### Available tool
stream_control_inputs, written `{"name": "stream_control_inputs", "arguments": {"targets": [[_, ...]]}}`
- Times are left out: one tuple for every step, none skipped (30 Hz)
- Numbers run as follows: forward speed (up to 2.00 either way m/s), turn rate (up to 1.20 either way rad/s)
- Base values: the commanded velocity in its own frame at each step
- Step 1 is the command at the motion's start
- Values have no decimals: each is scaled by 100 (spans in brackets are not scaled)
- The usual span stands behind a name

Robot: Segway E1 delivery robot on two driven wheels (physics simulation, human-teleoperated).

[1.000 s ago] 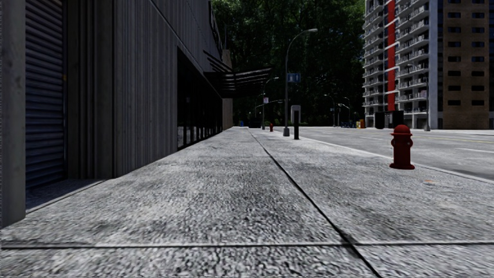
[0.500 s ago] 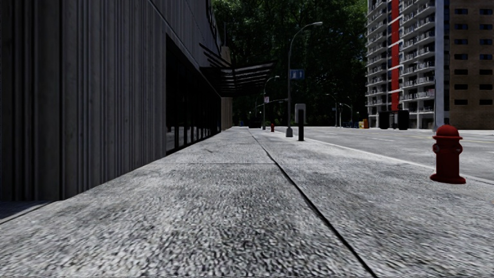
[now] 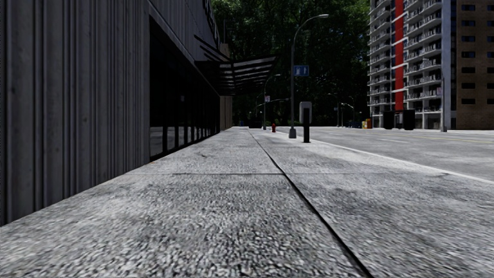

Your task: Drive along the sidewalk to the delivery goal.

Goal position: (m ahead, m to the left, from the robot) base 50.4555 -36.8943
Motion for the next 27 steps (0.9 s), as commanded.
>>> {"name": "stream_control_inputs", "arguments": {"targets": [[200, 0], [200, 0], [200, 1], [200, 7], [200, 10], [200, 11], [200, 11], [200, 11], [200, 11], [200, 11], [200, 11], [200, 11], [200, 0], [200, 0], [200, 0], [200, 0], [200, 0], [200, 0], [200, 0], [200, 0], [200, 0], [200, 0], [200, 0], [200, 0], [200, 0], [200, 0], [200, 0]]}}
